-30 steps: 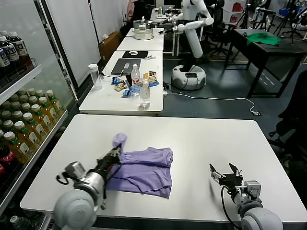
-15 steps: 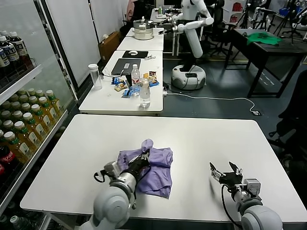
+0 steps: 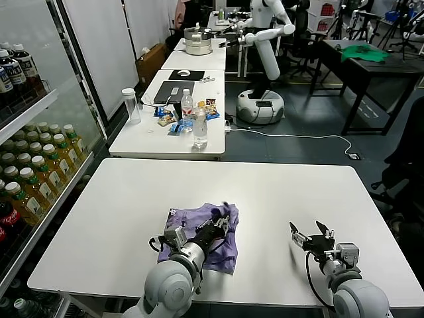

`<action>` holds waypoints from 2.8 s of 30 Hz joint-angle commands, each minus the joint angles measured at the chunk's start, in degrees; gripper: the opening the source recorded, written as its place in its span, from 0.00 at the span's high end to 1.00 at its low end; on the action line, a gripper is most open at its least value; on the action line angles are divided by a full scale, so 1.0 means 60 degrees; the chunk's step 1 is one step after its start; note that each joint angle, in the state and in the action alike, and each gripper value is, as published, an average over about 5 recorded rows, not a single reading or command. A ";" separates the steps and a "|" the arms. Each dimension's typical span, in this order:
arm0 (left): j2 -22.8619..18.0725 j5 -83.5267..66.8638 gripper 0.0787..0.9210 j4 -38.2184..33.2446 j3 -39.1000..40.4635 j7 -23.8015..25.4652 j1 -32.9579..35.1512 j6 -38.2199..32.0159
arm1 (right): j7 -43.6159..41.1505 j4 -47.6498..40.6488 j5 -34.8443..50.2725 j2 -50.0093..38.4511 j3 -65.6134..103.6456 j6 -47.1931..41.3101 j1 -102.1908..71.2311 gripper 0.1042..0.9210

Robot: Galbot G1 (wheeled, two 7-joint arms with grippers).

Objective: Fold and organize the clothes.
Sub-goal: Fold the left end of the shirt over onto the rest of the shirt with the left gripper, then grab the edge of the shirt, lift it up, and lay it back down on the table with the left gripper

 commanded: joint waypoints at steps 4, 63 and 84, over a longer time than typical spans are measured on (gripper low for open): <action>0.0413 -0.0724 0.44 -0.1224 -0.0697 0.0837 0.0448 -0.0281 | -0.0006 -0.0097 0.0028 -0.0024 -0.0032 0.0003 0.0189 0.12; 0.1189 -0.2831 0.95 0.0138 -0.4811 -0.0307 0.1344 -0.0462 | -0.0003 0.0246 -0.0013 0.0122 0.0284 0.0080 -0.0150 0.12; 0.3552 -0.3236 0.95 -0.1583 -0.6040 0.0131 0.0555 0.0401 | -0.0062 0.0542 -0.0056 0.0307 0.0289 0.0253 -0.0344 0.12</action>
